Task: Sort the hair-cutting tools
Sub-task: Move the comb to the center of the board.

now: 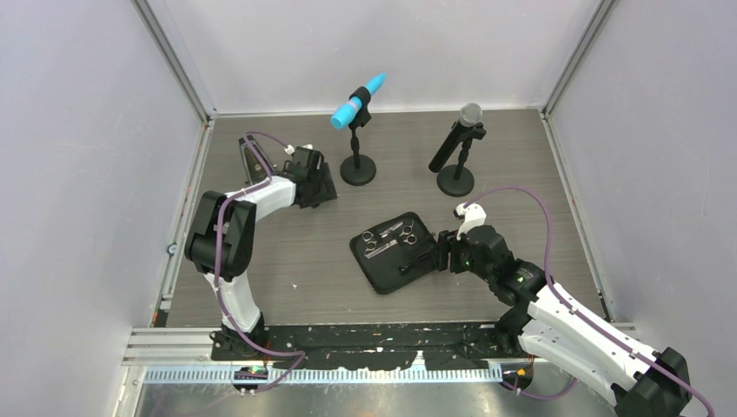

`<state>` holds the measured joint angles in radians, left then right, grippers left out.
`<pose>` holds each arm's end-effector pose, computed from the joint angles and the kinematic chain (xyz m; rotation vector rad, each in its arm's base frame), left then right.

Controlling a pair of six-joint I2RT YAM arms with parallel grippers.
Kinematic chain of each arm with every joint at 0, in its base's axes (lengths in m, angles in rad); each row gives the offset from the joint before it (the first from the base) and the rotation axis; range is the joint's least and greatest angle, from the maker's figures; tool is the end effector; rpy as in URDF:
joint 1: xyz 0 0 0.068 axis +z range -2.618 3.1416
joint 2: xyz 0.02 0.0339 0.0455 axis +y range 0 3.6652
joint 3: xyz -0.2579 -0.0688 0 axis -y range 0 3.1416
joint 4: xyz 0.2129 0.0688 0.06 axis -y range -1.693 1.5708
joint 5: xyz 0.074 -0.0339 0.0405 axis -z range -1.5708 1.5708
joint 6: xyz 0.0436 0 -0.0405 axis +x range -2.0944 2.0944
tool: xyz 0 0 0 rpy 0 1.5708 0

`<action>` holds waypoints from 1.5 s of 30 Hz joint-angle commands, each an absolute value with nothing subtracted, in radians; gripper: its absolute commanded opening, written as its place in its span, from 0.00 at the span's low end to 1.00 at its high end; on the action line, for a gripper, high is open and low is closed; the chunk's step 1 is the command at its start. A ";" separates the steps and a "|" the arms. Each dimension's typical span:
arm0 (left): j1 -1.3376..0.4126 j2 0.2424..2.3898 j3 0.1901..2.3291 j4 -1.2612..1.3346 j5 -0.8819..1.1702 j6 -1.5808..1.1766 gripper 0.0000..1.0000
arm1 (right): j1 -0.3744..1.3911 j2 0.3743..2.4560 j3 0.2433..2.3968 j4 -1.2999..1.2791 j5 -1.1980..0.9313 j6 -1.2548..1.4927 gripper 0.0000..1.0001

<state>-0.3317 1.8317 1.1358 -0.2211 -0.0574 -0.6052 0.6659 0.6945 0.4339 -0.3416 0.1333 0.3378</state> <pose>0.3411 -0.1148 0.1789 -0.3670 2.4877 -0.3205 0.1134 0.0817 0.2153 -0.2828 2.1807 0.4276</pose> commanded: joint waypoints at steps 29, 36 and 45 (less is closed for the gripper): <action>-0.265 1.754 1.140 -0.213 -0.014 -0.647 0.62 | 0.670 0.658 0.460 -0.332 0.116 0.351 0.61; -0.241 1.870 1.216 -0.248 0.074 -0.646 0.63 | 0.670 0.667 0.464 -0.334 0.119 0.348 0.61; -0.241 1.896 1.219 -0.388 0.141 -0.664 0.62 | 0.670 0.677 0.478 -0.334 0.117 0.344 0.61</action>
<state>-0.2417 1.8950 1.2255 -0.2878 0.0937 -0.6514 0.6659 0.6811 0.4339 -0.3466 0.1169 0.3454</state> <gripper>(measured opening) 0.623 0.605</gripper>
